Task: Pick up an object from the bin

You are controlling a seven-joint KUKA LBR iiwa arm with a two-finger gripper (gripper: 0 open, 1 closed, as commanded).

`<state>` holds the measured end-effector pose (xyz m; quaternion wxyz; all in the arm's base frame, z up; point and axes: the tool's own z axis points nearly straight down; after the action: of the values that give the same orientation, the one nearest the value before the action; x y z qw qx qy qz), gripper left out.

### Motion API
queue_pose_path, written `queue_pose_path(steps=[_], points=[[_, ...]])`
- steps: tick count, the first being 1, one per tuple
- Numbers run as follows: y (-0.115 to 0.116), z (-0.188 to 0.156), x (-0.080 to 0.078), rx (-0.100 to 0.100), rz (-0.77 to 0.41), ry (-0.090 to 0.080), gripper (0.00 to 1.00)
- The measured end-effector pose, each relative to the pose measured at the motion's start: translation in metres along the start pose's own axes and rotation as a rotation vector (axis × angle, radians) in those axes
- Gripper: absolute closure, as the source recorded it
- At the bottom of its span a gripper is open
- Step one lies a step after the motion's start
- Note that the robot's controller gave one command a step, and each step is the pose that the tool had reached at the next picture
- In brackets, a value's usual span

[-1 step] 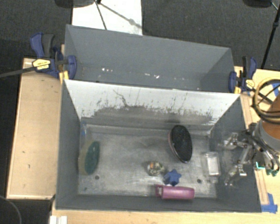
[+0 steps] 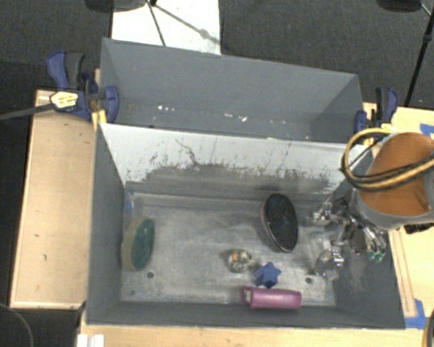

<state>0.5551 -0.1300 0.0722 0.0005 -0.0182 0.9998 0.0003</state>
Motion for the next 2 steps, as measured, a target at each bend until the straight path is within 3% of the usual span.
queue_pose_path(steps=[1, 2], points=[[0.062, -0.015, -0.034, -0.002, 0.082, -0.006, 0.00], [0.107, -0.013, -0.006, 0.000, -0.273, -0.007, 0.00]])
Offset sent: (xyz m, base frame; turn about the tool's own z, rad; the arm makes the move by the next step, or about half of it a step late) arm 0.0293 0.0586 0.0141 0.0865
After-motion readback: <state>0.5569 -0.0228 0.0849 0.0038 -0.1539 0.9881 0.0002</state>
